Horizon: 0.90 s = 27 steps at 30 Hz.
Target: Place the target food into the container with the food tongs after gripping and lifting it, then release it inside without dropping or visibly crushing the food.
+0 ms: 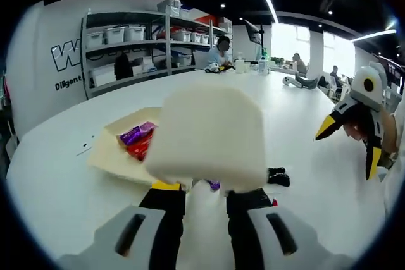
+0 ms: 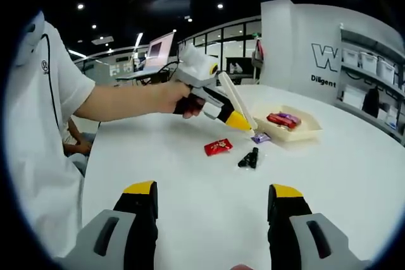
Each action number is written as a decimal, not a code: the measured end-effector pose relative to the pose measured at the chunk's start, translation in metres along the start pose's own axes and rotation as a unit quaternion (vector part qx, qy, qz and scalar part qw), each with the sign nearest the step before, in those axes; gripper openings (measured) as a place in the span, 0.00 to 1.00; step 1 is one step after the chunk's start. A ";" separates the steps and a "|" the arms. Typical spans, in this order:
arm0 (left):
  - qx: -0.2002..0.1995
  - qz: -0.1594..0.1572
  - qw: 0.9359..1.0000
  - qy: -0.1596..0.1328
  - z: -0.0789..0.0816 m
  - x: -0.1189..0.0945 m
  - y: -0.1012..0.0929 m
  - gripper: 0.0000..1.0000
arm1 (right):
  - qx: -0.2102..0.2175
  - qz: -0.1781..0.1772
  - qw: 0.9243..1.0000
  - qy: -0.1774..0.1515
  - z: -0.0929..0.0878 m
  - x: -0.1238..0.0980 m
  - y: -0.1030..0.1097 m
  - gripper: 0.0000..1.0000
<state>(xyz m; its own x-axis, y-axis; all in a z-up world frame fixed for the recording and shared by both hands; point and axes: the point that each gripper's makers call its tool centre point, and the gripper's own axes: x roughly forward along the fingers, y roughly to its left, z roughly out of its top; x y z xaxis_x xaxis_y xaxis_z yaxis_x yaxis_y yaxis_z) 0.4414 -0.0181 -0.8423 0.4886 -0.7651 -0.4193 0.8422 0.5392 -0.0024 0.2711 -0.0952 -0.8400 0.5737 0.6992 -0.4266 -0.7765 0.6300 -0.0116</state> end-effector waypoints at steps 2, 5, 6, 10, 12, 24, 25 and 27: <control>-0.003 -0.012 1.000 -0.013 0.006 0.002 -0.010 0.23 | 0.000 0.001 1.000 0.000 0.000 0.001 0.001 0.68; 0.006 -0.014 1.000 -0.018 0.010 0.009 -0.018 0.24 | -0.001 0.002 1.000 0.001 0.000 0.002 0.001 0.68; 0.007 -0.014 1.000 -0.017 0.010 0.011 -0.018 0.24 | -0.001 0.002 1.000 0.001 0.001 0.002 0.002 0.68; 0.007 -0.004 1.000 -0.008 0.002 0.016 -0.012 0.24 | -0.001 0.001 1.000 0.001 0.001 0.001 0.002 0.68; 0.008 0.005 1.000 -0.002 -0.002 0.012 -0.005 0.24 | 0.001 0.000 1.000 0.001 -0.001 0.000 0.001 0.68; 0.020 0.019 1.000 -0.004 0.002 -0.001 -0.001 0.24 | 0.000 0.002 1.000 0.000 0.000 0.002 0.002 0.68; 0.025 0.025 0.999 -0.004 0.003 -0.002 0.001 0.24 | 0.001 0.001 1.000 0.001 0.000 0.001 0.001 0.68; 0.022 0.025 0.999 -0.004 0.002 -0.002 0.002 0.24 | 0.001 0.001 1.000 0.002 -0.001 0.001 0.001 0.68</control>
<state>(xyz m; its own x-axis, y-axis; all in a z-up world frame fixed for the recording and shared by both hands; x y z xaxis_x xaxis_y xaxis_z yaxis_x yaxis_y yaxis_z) 0.4424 -0.0164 -0.8395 0.5326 -0.7399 -0.4110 0.8255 0.5613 0.0592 0.2708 -0.0946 -0.8413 0.5719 0.6989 -0.4295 -0.7766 0.6299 -0.0092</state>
